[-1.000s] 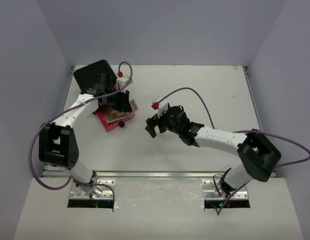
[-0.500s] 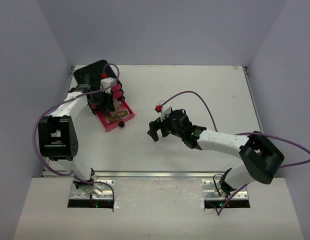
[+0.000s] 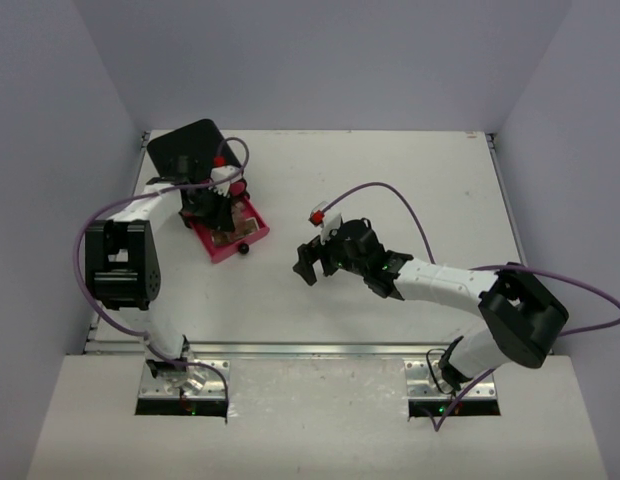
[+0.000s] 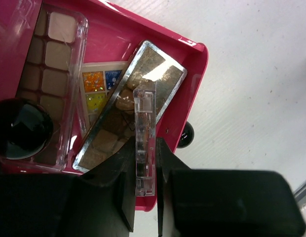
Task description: Organize the makeup
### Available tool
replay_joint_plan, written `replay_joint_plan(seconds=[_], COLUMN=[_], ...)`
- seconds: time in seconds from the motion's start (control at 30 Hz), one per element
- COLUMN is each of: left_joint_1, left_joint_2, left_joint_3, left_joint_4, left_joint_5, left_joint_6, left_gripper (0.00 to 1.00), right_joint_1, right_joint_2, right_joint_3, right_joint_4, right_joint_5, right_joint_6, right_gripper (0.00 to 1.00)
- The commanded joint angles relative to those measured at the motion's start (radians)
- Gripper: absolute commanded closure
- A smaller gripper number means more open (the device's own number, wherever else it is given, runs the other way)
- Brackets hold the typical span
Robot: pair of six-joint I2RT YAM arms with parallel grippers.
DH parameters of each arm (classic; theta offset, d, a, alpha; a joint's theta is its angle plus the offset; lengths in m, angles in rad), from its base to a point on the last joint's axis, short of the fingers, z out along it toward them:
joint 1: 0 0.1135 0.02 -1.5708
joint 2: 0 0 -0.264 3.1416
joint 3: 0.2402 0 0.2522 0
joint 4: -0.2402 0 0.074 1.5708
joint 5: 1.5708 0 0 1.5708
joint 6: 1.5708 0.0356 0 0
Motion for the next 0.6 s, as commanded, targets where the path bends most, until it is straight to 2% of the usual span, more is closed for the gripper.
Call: replay_joint_plan(seconds=[0.0, 0.1, 0.17, 0.3, 0.57], left_joint_1=[0.007, 0.007, 0.007, 0.005, -0.077], left_joint_2=[0.014, 0.008, -0.002, -0.034, -0.075], left_joint_3=[0.029, 0.034, 0.032, 0.027, 0.032], left_joint_4=[0.028, 0.033, 0.046, 0.078, 0.095], left_joint_5=[-0.018, -0.039, -0.08, -0.134, -0.205], left_joint_6=[0.029, 0.03, 0.026, 0.025, 0.016], left_gripper=[0.86, 0.76, 0.62, 0.5, 0.48], right_joint_1=[0.0, 0.001, 0.001, 0.0, 0.003], right_joint_2=[-0.002, -0.001, -0.001, 0.004, 0.013], right_joint_3=[0.024, 0.027, 0.031, 0.034, 0.052], right_joint_4=[0.005, 0.001, -0.002, -0.006, -0.024], right_joint_5=[-0.018, -0.023, -0.032, -0.049, -0.065], right_joint_6=[0.004, 0.004, 0.004, 0.01, 0.016], right_gripper=[0.05, 0.05, 0.05, 0.04, 0.04])
